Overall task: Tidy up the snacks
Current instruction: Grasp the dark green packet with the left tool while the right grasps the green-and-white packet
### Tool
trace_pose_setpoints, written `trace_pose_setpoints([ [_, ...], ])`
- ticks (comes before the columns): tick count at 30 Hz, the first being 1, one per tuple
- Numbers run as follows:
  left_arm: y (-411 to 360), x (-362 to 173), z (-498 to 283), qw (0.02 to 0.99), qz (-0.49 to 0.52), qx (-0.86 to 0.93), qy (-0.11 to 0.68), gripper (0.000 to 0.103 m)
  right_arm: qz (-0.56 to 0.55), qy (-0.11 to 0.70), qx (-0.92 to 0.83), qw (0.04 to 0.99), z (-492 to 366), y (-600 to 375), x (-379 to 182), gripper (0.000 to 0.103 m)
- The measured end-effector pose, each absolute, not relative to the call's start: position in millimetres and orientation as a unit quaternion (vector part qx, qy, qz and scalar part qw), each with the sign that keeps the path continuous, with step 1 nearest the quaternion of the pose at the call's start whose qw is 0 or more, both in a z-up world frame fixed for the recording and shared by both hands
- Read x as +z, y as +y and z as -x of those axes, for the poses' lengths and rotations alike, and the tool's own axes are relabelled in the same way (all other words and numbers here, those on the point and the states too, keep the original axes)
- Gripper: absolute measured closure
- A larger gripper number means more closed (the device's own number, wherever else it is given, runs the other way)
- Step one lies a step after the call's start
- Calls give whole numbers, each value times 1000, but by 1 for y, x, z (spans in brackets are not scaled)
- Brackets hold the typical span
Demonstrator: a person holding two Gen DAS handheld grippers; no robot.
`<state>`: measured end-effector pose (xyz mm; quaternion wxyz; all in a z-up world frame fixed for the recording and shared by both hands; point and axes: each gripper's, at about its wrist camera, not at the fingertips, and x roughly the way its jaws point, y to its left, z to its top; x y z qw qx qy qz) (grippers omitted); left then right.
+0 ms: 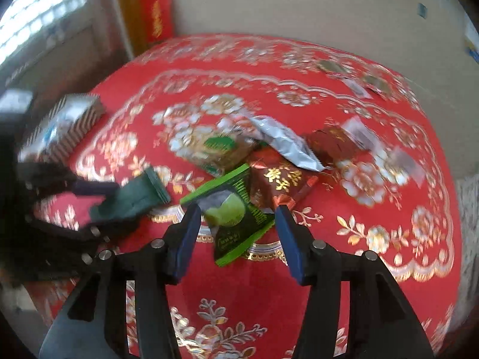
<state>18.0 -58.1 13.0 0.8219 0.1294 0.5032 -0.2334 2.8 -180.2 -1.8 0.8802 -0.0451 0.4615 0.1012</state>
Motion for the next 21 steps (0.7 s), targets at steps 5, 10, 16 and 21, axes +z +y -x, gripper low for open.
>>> trace_pose_setpoints([
  [5, -56, 13, -18, 822, -125, -230, 506, 53, 98, 458, 136, 873, 4, -168, -4, 51],
  [10, -54, 13, -18, 822, -121, -226, 508, 53, 113, 472, 124, 865, -11, -168, -13, 51],
  [16, -53, 13, -17, 822, -120, -223, 510, 53, 91, 480, 141, 861, -28, -174, -12, 51],
  [21, -52, 13, -17, 822, -118, -220, 511, 52, 72, 485, 158, 857, -32, -171, -13, 51],
])
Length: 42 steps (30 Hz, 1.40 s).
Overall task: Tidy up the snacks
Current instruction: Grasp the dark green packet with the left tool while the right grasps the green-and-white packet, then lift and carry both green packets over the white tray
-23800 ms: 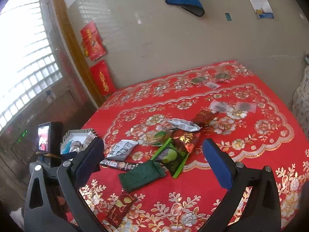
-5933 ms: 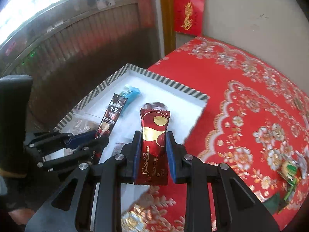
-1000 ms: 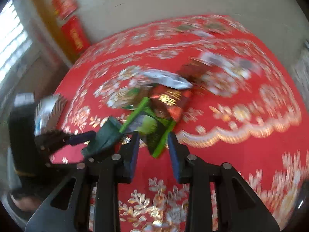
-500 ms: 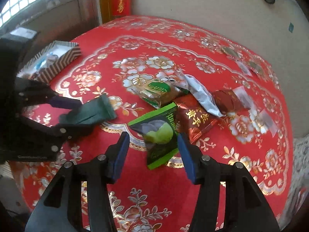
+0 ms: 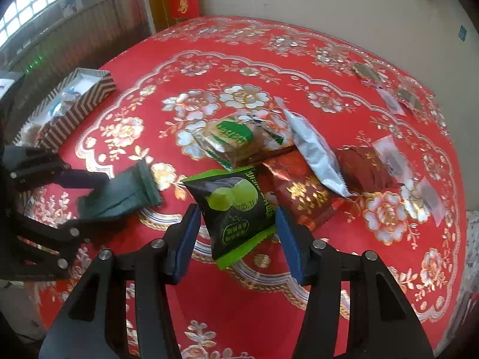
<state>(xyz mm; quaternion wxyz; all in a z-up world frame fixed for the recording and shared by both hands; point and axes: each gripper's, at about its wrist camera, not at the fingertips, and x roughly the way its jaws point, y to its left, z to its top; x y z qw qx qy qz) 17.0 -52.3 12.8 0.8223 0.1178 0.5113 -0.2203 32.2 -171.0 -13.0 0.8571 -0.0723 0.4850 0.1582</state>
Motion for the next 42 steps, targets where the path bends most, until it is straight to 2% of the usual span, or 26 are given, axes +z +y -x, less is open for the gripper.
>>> trace_pose_setpoints([
  [13, -42, 12, -20, 825, -107, -208, 514, 52, 104, 501, 171, 842, -41, -148, -22, 51],
  [18, -39, 13, -23, 828, -95, -203, 513, 53, 63, 508, 174, 841, -44, -149, -24, 53],
  [19, -38, 13, -23, 829, -97, -202, 512, 53, 61, 507, 172, 843, -41, -148, -26, 59],
  [23, -36, 13, -20, 834, -100, -195, 506, 55, 49, 491, 164, 854, -24, -145, -26, 63],
  [32, -24, 23, -5, 853, -96, -172, 484, 56, 32, 429, 108, 896, 19, -140, -3, 63],
  [42, -1, 45, 3, 877, -89, -145, 449, 56, 15, 415, 105, 904, 27, -120, 9, 63],
])
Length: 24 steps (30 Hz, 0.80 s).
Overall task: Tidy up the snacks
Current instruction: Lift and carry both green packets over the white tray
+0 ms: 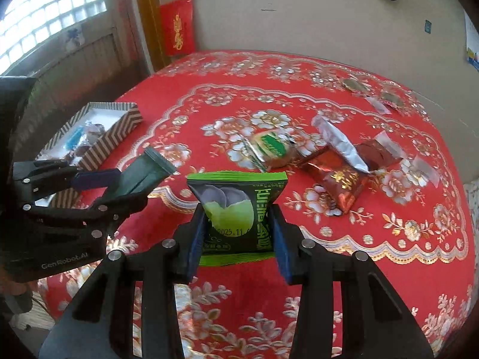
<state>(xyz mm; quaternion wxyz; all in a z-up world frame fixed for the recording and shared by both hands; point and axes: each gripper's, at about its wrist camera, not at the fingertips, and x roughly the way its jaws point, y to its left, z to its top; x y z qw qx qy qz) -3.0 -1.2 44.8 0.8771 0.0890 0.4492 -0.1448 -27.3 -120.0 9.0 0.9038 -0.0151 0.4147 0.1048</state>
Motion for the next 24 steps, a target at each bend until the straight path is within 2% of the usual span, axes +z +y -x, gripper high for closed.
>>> trace_pose_setpoints([
  [24, 115, 75, 2, 907, -36, -57, 417, 56, 53, 393, 178, 901, 5, -6, 38, 63],
])
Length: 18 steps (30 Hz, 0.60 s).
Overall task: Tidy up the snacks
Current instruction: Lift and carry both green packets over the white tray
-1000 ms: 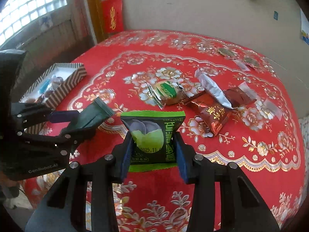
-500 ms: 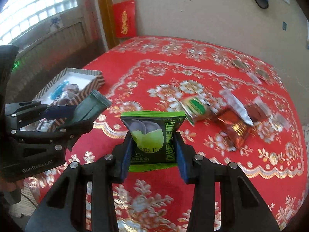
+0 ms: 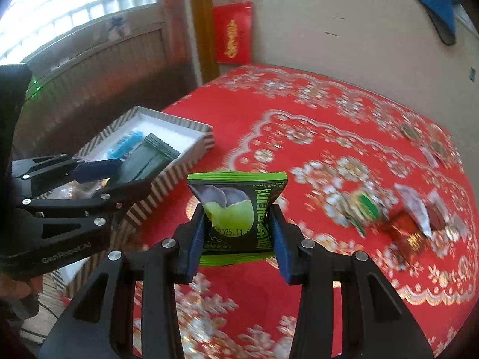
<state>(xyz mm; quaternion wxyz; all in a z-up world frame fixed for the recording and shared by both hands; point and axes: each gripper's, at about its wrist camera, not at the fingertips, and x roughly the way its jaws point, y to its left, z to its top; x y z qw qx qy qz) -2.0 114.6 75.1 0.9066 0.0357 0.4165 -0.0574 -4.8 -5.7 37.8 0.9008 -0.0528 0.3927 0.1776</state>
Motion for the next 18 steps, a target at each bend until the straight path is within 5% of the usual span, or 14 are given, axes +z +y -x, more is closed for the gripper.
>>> trace_pose_setpoints([
  [18, 227, 60, -15, 899, 15, 44, 435, 56, 92, 400, 257, 875, -30, 108, 37, 63],
])
